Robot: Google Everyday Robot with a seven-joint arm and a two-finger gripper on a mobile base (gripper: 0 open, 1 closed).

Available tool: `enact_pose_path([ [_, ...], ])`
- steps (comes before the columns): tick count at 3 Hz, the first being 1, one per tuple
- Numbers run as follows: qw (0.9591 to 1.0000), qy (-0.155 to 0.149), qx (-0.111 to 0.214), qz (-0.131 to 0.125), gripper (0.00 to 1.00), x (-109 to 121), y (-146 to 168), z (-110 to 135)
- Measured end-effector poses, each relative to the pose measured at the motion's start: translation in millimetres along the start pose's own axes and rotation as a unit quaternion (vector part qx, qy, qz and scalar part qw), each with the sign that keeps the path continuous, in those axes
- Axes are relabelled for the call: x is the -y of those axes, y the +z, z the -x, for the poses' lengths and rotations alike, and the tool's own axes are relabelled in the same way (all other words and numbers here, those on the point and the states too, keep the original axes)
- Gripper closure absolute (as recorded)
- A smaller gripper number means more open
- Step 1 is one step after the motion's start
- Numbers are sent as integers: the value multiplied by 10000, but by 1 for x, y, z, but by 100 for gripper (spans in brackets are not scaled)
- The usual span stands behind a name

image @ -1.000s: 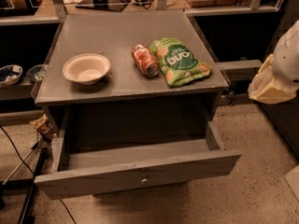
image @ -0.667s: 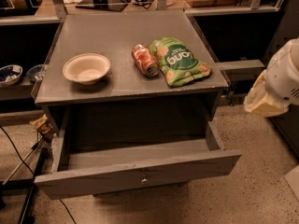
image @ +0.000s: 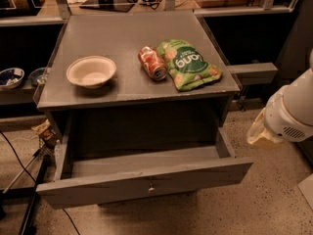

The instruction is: Close top drawer

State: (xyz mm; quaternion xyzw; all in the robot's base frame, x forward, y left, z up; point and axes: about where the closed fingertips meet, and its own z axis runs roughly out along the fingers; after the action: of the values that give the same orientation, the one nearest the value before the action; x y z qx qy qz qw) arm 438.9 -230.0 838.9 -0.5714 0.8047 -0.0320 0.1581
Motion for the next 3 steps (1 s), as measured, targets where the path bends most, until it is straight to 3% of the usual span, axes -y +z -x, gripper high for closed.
enact_pose_path([
  [1, 10000, 2, 0, 4, 100, 0, 0, 0],
  [3, 9998, 106, 63, 131, 100, -35, 35, -3],
])
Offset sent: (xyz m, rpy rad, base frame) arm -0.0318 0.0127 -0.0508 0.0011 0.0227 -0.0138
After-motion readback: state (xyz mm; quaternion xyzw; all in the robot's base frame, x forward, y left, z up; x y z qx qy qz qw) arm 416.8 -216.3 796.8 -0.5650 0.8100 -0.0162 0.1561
